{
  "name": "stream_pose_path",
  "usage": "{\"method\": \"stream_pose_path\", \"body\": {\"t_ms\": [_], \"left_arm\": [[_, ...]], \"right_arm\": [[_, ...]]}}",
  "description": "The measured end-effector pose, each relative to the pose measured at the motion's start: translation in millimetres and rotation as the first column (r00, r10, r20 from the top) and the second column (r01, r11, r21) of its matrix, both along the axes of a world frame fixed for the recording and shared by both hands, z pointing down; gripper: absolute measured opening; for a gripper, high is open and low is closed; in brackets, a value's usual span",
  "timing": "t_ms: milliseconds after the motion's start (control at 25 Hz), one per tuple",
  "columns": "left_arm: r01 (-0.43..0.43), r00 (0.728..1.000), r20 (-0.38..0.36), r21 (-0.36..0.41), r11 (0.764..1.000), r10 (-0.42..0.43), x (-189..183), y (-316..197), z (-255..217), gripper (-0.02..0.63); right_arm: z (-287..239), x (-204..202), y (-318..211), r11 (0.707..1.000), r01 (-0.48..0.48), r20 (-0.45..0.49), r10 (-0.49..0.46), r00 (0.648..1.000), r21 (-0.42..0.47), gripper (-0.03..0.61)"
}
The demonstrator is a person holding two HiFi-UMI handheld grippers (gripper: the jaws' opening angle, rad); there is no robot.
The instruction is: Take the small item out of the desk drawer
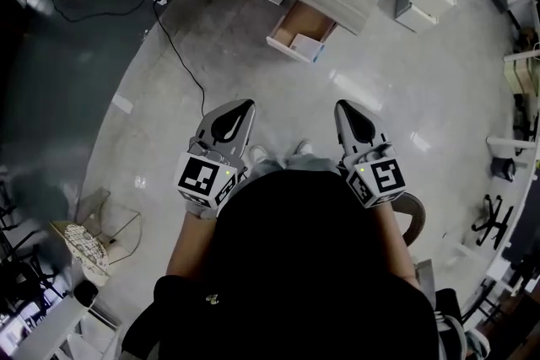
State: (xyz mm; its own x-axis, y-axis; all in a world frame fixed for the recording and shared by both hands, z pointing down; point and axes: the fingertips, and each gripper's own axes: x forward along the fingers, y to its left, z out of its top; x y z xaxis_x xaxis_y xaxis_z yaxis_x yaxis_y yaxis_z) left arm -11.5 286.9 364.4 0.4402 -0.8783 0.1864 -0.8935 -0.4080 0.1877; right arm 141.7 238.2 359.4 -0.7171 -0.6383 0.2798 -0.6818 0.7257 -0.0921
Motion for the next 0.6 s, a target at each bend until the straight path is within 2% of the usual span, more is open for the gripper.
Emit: {"method": "stream_pose_path", "body": {"t_ms": [320, 600], "left_arm": [[-0.005, 0.999, -0.039, -0.065, 0.998, 0.002, -25.4, 7.4, 26.6, 0.009], [0.021, 0.999, -0.042, -0.106, 0.994, -0.025, -43.8, -37.3, 41.2, 0.009]], "right_arm": [[16.1, -26.0, 4.0, 1.0, 0.002, -0.044, -0.002, 0.999, -0.01, -0.003], [29.7, -46.3, -47.1, 0.999, 0.016, -0.03, -0.017, 0.999, -0.036, -0.003]]}}
